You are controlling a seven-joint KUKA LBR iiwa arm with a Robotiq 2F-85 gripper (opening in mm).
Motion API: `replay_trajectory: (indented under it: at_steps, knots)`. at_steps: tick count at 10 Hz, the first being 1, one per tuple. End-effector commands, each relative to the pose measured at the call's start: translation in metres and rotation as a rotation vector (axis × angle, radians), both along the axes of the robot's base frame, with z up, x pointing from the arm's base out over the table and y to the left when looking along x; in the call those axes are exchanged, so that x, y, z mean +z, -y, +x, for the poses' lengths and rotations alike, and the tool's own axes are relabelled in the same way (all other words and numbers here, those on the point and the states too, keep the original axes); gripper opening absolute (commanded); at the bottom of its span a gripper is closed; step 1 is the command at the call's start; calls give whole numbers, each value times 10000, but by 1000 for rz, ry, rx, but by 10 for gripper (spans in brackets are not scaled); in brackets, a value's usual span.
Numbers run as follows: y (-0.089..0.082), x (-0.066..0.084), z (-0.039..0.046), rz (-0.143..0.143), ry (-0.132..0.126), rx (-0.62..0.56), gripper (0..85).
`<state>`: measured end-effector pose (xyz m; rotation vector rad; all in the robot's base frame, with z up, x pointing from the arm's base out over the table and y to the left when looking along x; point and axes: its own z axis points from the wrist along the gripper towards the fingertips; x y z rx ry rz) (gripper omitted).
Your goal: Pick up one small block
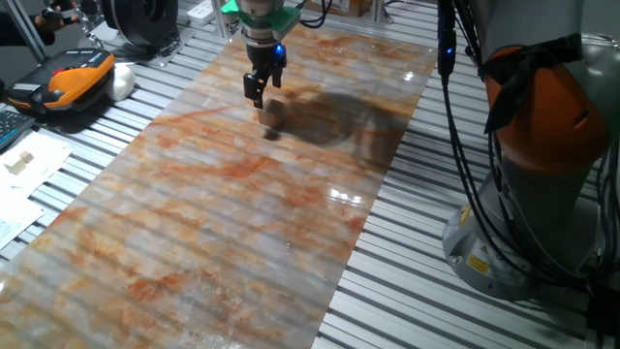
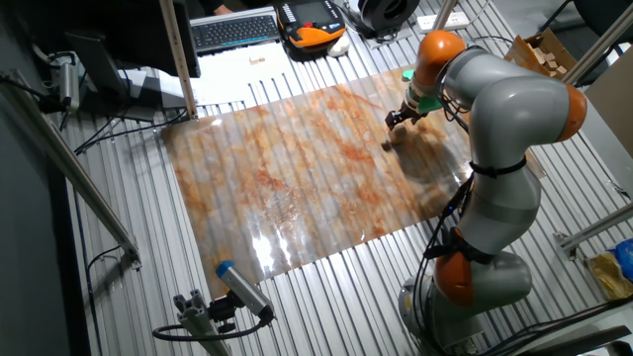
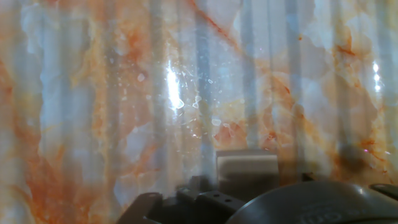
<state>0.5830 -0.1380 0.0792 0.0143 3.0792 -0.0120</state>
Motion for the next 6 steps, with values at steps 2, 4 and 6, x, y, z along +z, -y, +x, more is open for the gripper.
replay_trajectory:
  at_steps: [2, 4, 6]
  knots:
    - [-1, -20, 1, -2, -8, -1, 680]
    - [-2, -22, 5, -9, -7, -9, 680]
    - [-7, -61, 6, -6, -8, -14, 850]
